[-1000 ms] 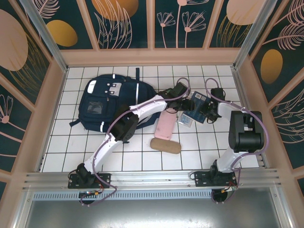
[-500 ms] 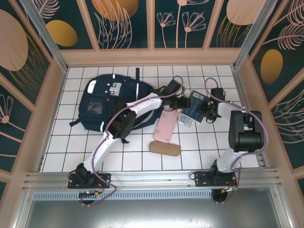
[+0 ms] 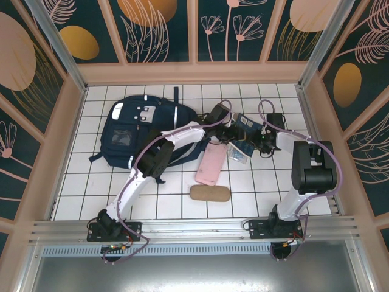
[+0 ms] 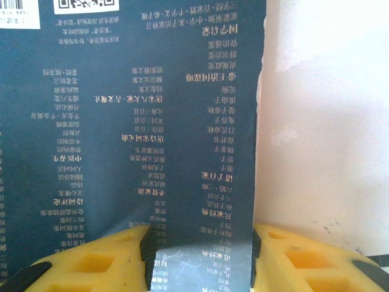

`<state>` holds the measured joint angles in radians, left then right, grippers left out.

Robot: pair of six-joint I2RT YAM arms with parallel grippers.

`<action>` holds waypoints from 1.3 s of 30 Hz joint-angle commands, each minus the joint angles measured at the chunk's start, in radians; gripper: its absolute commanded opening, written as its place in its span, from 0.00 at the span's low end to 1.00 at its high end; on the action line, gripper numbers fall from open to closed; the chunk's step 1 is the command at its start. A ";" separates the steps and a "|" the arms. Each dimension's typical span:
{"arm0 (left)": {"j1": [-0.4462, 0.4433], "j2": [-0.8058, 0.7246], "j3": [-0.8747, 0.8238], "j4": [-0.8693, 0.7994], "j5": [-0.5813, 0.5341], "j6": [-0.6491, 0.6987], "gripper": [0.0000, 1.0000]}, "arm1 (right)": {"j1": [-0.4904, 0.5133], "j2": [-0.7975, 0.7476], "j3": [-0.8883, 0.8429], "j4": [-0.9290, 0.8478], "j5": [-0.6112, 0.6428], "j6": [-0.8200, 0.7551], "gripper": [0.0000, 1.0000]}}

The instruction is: Pack the student bag

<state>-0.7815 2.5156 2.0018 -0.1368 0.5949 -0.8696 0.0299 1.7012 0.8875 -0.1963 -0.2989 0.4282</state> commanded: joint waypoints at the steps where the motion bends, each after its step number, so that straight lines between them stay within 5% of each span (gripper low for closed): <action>1: -0.003 -0.066 0.021 -0.012 0.007 0.022 0.23 | 0.010 0.000 -0.009 0.001 -0.037 0.014 0.46; 4: 0.002 -0.091 0.016 -0.023 -0.004 0.034 0.08 | -0.005 -0.039 -0.009 -0.009 -0.030 0.022 0.51; 9: 0.023 -0.169 -0.026 0.008 0.001 0.027 0.04 | -0.050 -0.153 -0.014 -0.012 -0.084 0.061 0.58; 14: 0.052 -0.270 -0.114 0.109 0.054 -0.024 0.03 | -0.115 -0.280 -0.069 0.082 -0.253 0.157 0.70; 24: 0.079 -0.380 -0.259 0.371 0.184 -0.224 0.01 | -0.162 -0.313 -0.170 0.542 -0.644 0.448 0.69; 30: 0.085 -0.406 -0.321 0.453 0.210 -0.275 0.02 | -0.161 -0.267 -0.167 0.688 -0.721 0.545 0.58; 35: 0.093 -0.419 -0.351 0.453 0.203 -0.268 0.02 | -0.158 -0.255 -0.157 0.707 -0.732 0.565 0.28; 37: 0.100 -0.425 -0.360 0.433 0.196 -0.248 0.06 | -0.157 -0.266 -0.144 0.641 -0.711 0.524 0.04; 39: 0.105 -0.429 -0.357 0.375 0.180 -0.203 0.14 | -0.158 -0.279 -0.125 0.560 -0.675 0.473 0.00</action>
<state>-0.6827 2.1475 1.6470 0.2375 0.7574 -1.1229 -0.1310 1.4475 0.7300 0.4091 -0.9817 0.9592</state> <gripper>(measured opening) 0.137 0.061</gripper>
